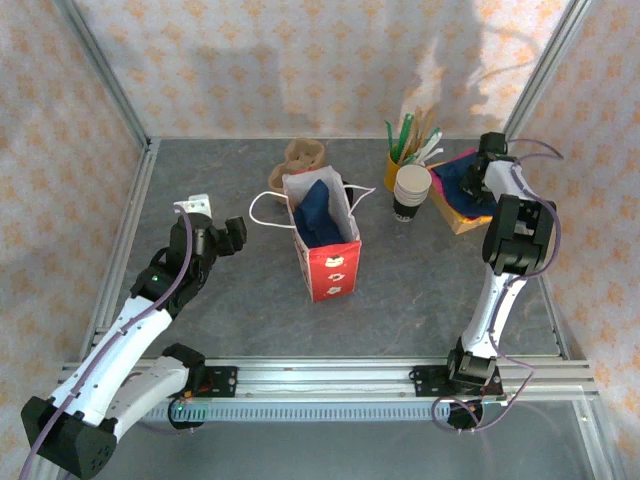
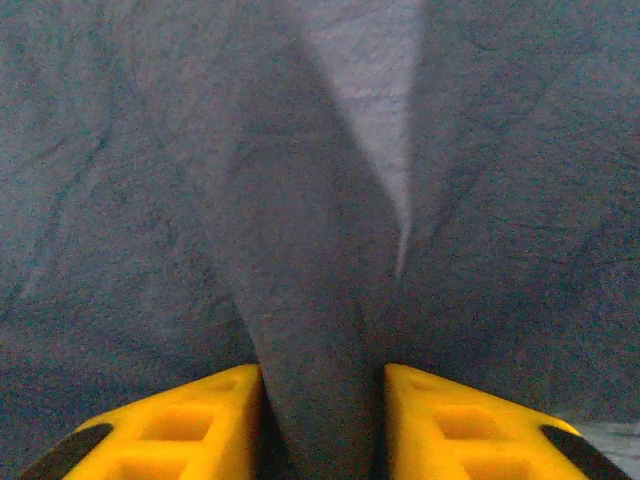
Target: Pack the takeout coffee
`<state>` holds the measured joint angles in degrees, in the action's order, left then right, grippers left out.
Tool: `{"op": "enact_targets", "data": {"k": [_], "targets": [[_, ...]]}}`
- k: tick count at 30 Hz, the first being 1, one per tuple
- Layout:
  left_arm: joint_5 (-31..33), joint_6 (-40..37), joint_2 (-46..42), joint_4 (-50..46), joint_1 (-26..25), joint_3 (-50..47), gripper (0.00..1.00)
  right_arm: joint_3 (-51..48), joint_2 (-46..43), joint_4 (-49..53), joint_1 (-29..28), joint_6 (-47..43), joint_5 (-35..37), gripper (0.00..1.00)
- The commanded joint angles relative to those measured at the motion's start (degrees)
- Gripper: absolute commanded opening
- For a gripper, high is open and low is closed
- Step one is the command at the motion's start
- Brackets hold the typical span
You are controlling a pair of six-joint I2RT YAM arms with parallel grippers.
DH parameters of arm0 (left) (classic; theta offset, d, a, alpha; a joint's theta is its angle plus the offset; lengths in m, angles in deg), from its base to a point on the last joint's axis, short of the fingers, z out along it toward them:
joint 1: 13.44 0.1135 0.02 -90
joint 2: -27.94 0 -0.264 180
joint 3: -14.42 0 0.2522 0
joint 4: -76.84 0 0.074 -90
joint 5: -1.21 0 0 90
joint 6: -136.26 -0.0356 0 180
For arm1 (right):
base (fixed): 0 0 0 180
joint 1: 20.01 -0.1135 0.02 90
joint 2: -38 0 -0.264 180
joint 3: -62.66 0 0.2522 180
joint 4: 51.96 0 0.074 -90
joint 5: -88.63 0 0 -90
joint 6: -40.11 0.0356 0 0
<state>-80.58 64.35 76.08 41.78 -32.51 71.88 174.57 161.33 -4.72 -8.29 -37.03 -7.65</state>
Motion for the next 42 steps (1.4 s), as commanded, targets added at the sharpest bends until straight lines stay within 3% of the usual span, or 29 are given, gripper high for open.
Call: {"op": "enact_targets", "data": {"k": [1,12,23,34,42], "targets": [[1.0,0.3,0.4,-0.1,0.4,-0.1,0.85,-1.0,-1.5,0.4,-0.1,0.2,-2.0,0.3],[1.1,0.3,0.5,-0.1,0.4,-0.1,0.85,-1.8,-5.8,-2.9,-0.1,1.3,-6.4,0.19],[1.1,0.6,0.3,-0.4,0.4,-0.2,0.85,-2.1,-10.1,-2.5,-0.1,1.4,-6.2,0.14],[1.3,0.5,-0.2,-0.2,0.4,-0.2,0.85,-2.4,-21.3,-1.1,-0.1,2.4,-7.4,0.04],[0.9,0.5,-0.2,-0.1,0.4,-0.1,0.85,-6.0,-32.7,-2.0,-0.1,4.7,-13.5,0.0]]}}
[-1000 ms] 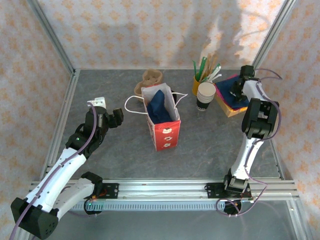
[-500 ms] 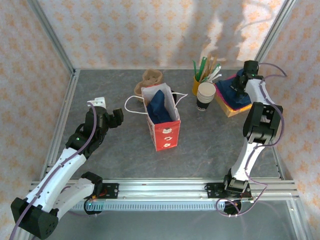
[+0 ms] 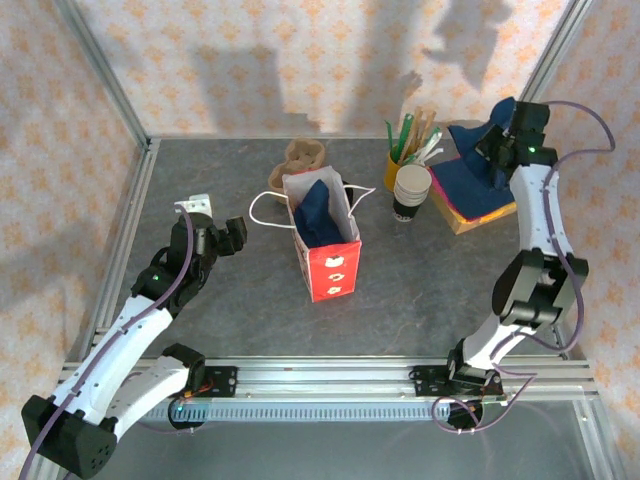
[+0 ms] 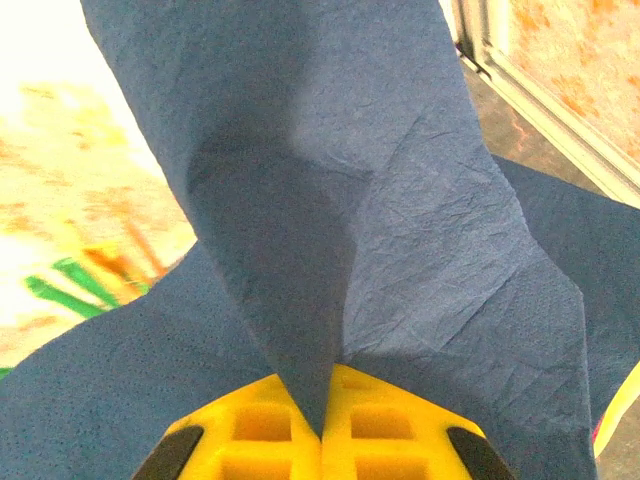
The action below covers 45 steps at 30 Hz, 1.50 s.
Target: Pack the takeout coffee
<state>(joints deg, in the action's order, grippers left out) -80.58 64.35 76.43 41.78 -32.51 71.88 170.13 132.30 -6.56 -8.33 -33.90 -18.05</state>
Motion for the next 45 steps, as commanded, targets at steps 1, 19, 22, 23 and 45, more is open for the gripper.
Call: {"op": "enact_targets", "data": {"k": [1,19,22,23,45], "targets": [[0.9,0.6,-0.6,0.0,0.4,-0.1,0.85,-2.1,-5.2,-0.7,-0.1,2.1,-4.0,0.0],[0.6,1.1,-1.3,0.0,0.4,-0.3,0.85,-2.4,-16.8,-5.7,-0.1,10.9,-25.9,0.0],[-0.5,1.7,-1.5,1.0,0.4,-0.8,0.85,-3.3,-18.5,-8.9,-0.1,14.4,-32.4,0.0],[-0.6,1.8,-1.4,1.1,0.4,-0.8,0.85,-4.1,-19.1,-10.8,-0.4,15.9,-35.3,0.0],[-1.9,2.6,-0.1,2.2,0.4,-1.2,0.85,-5.3,-15.3,-18.1,-42.8,24.0,-34.5,0.0]]}}
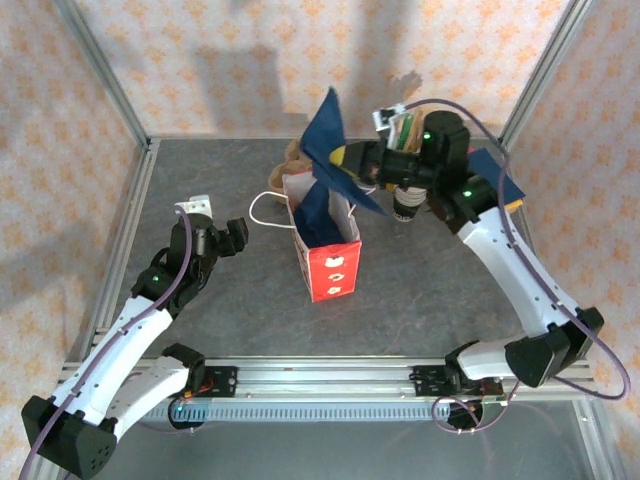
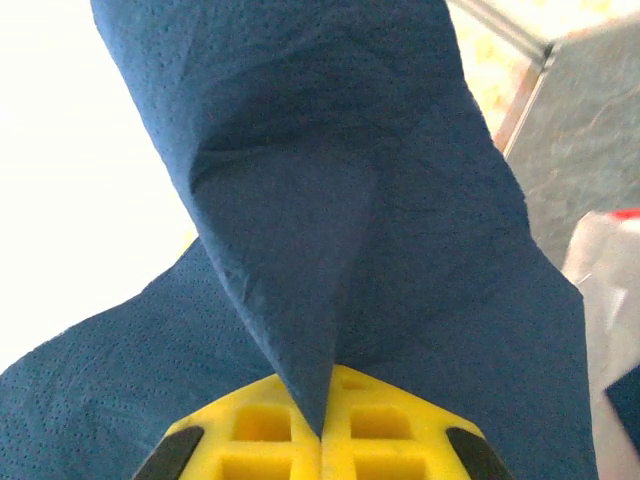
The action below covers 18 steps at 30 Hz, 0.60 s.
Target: Pack the takeout coffee
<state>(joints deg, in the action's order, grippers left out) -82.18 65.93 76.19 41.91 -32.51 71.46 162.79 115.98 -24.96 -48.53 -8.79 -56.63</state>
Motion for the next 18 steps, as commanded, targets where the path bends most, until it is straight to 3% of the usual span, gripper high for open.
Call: {"op": "enact_targets", "data": {"k": [1,6,9,18], "targets": [[-0.2,0.9,0.1,2.1,0.4,-0.7,0.85,2.5,1.8,2.1,-4.0,-2.1,6.3,0.0],[-0.6,0.9,0.2,2.2,0.4,-0.7,0.85,6.5,6.9,12.0,-9.4,-8.5,18.8,0.0],[-0.7,0.9,0.2,2.3,0.4,-0.7,0.85,8.9,10.6,15.8,-10.3,-10.1,21.8,0.0],[-0.3,0.7,-0.1,1.2,0.4,-0.5,0.85,18.4,17.9,33.2,-16.4,-16.5,42.5,0.0]]}}
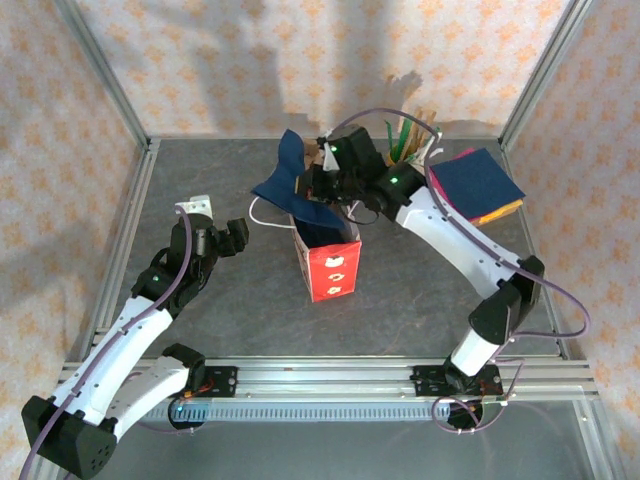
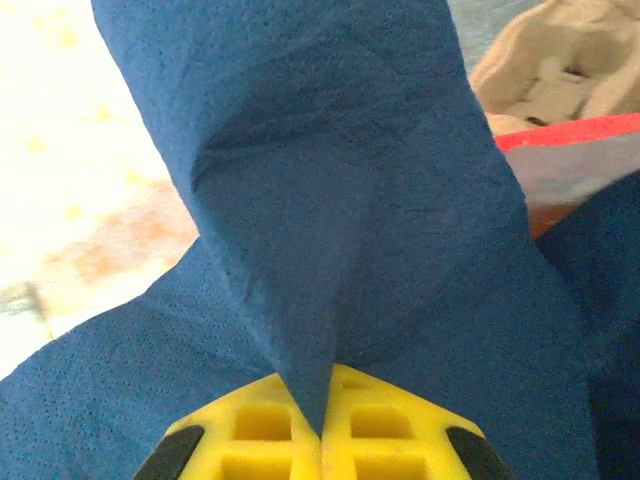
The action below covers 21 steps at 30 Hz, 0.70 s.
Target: Pack the takeout coffee
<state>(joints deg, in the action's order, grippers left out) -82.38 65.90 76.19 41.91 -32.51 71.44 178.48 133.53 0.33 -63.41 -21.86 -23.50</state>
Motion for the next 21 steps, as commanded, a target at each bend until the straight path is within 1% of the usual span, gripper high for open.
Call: {"op": "enact_targets", "data": {"k": [1,5,12,15,21], "targets": [[0.0,0.8,-0.2,1.1,0.4,-0.5,0.85,2.5,0.5,8.4,-1.9,-3.4,10.1,0.0],[0.1,0.7,-0.4,1.3,0.4,-0.6,0.85,2.7,1.4,10.8,-3.8,-4.2,13.4,0.0],[0.0,0.6,0.1,1.4,0.4,-0.4,0.85,5.6,5.9,18.9,-5.5,-5.4,17.7,0.0],[0.0,0.7,0.1,1.4,0.4,-0.4,0.85,7.2,7.8,21.8,-5.6,-5.5,18.9,0.0],[-0.2,0.8,0.0,1.4,0.4,-0.5,0.85,9.0,10.6,24.6,-5.7,-6.0,20.8,0.0]]}}
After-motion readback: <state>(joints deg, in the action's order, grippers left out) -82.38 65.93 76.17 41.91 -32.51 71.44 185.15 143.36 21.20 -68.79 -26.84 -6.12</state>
